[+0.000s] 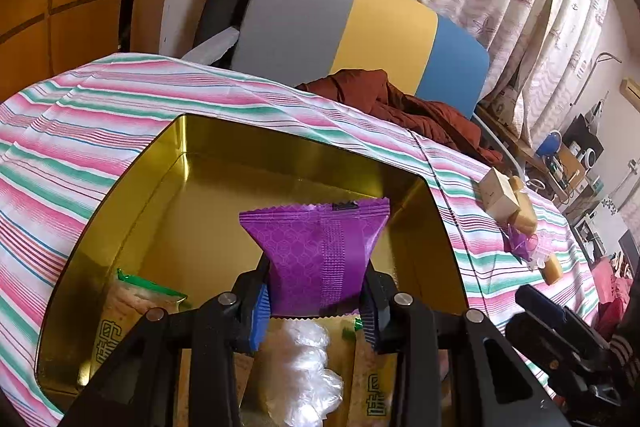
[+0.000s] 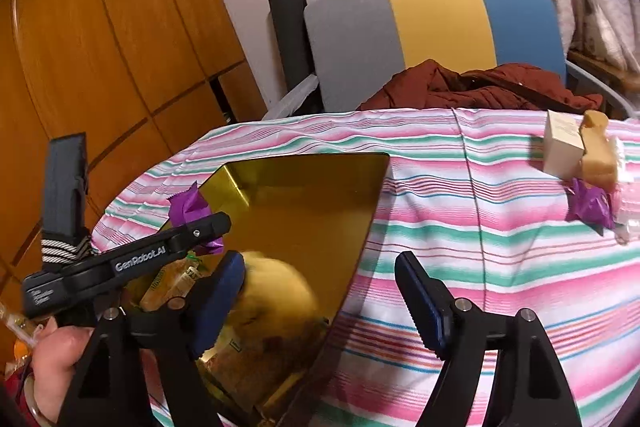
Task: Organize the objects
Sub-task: 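Lower both held items into the gold tray and open both grippers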
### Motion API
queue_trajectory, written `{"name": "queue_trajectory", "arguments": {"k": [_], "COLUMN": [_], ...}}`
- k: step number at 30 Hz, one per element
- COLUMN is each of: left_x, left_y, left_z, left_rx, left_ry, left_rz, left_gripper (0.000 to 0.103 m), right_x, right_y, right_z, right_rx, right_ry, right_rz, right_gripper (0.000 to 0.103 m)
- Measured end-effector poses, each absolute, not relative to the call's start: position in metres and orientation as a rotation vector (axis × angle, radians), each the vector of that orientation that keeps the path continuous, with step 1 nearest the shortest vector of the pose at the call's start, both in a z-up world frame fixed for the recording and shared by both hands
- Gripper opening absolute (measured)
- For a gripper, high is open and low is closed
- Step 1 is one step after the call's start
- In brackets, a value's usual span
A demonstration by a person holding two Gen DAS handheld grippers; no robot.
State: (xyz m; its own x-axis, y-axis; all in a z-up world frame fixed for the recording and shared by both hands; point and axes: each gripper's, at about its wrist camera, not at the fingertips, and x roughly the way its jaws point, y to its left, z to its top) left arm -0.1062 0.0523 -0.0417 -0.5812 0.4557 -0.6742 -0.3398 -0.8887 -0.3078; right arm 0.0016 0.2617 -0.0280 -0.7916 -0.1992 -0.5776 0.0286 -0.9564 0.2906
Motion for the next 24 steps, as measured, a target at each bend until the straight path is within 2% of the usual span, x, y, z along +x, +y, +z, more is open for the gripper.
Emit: {"name": "queue_trajectory", "arguments": {"k": [4, 6, 8, 13, 24], "left_x": [-0.108, -0.109, -0.109, -0.103, -0.082], "left_y": [0.057, 0.058, 0.058, 0.05, 0.033], "left_z": [-0.043, -0.042, -0.041, -0.029, -0.01], "left_rx": [-1.109, -1.119, -1.128, -1.085, -0.984], "left_ry": [-0.189, -0.181, -0.184, -0.213, -0.294], "left_rz": [2.441, 2.446, 2.461, 2.521, 2.627], "left_gripper": [0.038, 0.053, 0.058, 0.063, 0.065], "right_x": [0.008, 0.011, 0.015, 0.019, 0.025], "right_y": [0.268, 0.269, 0.27, 0.273, 0.287], "right_z": [-0.03, -0.032, -0.034, -0.036, -0.042], "right_rx": [0.971, 0.977, 0.979, 0.98, 0.992], "right_ry": [-0.458, -0.472, -0.479, -0.495, -0.55], "right_rz": [-2.83, -2.827, -2.826, -2.826, -2.837], "right_gripper": [0.079, 0.079, 0.079, 0.079, 0.08]}}
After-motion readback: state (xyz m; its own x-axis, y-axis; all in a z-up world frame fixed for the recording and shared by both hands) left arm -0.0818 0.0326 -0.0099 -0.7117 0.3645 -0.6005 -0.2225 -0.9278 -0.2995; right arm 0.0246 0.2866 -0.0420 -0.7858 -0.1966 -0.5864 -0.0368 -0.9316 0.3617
